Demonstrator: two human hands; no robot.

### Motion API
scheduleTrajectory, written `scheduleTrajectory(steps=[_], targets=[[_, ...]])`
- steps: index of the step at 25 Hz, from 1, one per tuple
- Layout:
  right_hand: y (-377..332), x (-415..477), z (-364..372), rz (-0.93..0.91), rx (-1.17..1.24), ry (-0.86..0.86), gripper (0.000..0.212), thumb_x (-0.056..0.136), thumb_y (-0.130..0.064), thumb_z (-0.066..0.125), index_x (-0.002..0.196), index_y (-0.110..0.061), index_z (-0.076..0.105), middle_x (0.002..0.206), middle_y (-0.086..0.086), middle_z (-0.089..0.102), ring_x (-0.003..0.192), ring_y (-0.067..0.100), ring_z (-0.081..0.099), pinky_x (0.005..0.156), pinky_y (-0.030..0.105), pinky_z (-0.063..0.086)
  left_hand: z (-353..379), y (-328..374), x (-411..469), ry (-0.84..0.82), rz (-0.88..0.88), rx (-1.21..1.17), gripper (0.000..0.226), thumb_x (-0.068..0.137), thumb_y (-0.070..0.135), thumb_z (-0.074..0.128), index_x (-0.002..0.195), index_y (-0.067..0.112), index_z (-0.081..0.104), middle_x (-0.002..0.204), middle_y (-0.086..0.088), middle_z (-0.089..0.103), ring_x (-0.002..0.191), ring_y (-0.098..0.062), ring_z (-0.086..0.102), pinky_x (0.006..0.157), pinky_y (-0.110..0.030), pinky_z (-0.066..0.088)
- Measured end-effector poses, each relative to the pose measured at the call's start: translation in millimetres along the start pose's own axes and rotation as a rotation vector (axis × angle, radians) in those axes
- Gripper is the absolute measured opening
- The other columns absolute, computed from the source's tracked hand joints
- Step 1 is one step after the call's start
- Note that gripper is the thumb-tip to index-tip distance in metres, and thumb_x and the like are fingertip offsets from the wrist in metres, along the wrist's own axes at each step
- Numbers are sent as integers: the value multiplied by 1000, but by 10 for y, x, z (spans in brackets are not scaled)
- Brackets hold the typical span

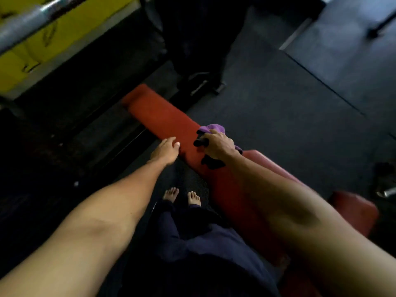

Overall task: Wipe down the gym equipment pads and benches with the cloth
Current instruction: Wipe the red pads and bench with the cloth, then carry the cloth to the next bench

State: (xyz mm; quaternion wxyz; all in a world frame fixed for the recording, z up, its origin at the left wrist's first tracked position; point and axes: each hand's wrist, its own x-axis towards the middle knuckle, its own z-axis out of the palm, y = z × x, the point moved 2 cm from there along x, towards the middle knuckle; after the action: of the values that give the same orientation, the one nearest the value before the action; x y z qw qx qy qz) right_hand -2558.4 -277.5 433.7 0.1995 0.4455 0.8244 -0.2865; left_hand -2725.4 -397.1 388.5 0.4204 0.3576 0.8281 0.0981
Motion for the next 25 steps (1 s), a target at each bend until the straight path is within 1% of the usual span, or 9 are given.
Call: scheduleTrajectory(steps=[2, 5, 8, 11, 14, 17, 20, 23, 25], targets=[[147, -321, -110, 113, 68, 52, 37, 89, -35, 70, 124, -45, 64, 131, -8, 49, 114, 26, 55, 79, 42, 41, 4, 224, 29, -74, 91, 99, 52, 106, 43, 37, 153, 22, 40, 158, -8, 39, 142, -30, 40, 116, -42, 34], [322, -780, -202, 277, 126, 116, 40, 86, -35, 68, 125, -44, 63, 131, -6, 49, 116, 27, 55, 78, 39, 37, 20, 591, 51, -155, 247, 234, 49, 104, 42, 40, 148, 21, 47, 152, -11, 48, 138, -31, 46, 113, -41, 38], [408, -1218, -277, 435, 196, 224, 38, 86, -39, 66, 124, -42, 64, 134, -6, 51, 121, 27, 56, 81, 36, 38, 46, 918, -19, -229, 375, 349, 48, 103, 43, 40, 143, 22, 53, 148, -9, 53, 135, -31, 50, 110, -41, 41], [512, -1748, -303, 590, 263, 318, 38, 88, -39, 62, 126, -40, 63, 136, -4, 52, 122, 29, 57, 87, 38, 43, 163, 1347, -235, -303, 521, 476, 46, 102, 43, 40, 139, 22, 57, 145, -9, 56, 132, -30, 53, 107, -39, 42], [639, -2328, -201, 732, 374, 392, 39, 86, -37, 64, 124, -42, 65, 136, -4, 54, 123, 29, 58, 94, 40, 47, 389, 1749, -664, -345, 653, 582, 43, 103, 41, 39, 137, 23, 59, 142, -7, 58, 129, -29, 54, 102, -38, 42], [793, -2932, -39, 875, 456, 451, 41, 83, -40, 65, 124, -44, 64, 139, -3, 55, 124, 29, 59, 100, 40, 49, 693, 2099, -1145, -373, 796, 677, 43, 103, 42, 39, 135, 23, 59, 141, -8, 59, 128, -30, 55, 100, -39, 44], [960, -3594, 183, 1002, 523, 529, 40, 84, -40, 64, 123, -44, 65, 137, -4, 57, 123, 29, 60, 97, 39, 47, 1059, 2412, -1745, -412, 955, 770, 44, 103, 42, 38, 135, 22, 60, 140, -11, 60, 127, -32, 56, 99, -39, 44], [1087, -4222, 415, 1092, 575, 602, 38, 85, -40, 64, 122, -44, 65, 132, -4, 61, 121, 29, 61, 95, 38, 46, 1413, 2636, -2361, -447, 1067, 817, 44, 104, 39, 38, 132, 16, 61, 138, -14, 60, 126, -33, 56, 98, -39, 44], [1153, -4693, 644, 1140, 609, 640, 37, 86, -42, 65, 122, -44, 65, 134, -3, 61, 122, 29, 60, 97, 39, 46, 1742, 2701, -2725, -500, 1127, 844, 48, 100, 45, 35, 126, 16, 63, 135, -14, 61, 123, -33, 57, 100, -40, 46]])
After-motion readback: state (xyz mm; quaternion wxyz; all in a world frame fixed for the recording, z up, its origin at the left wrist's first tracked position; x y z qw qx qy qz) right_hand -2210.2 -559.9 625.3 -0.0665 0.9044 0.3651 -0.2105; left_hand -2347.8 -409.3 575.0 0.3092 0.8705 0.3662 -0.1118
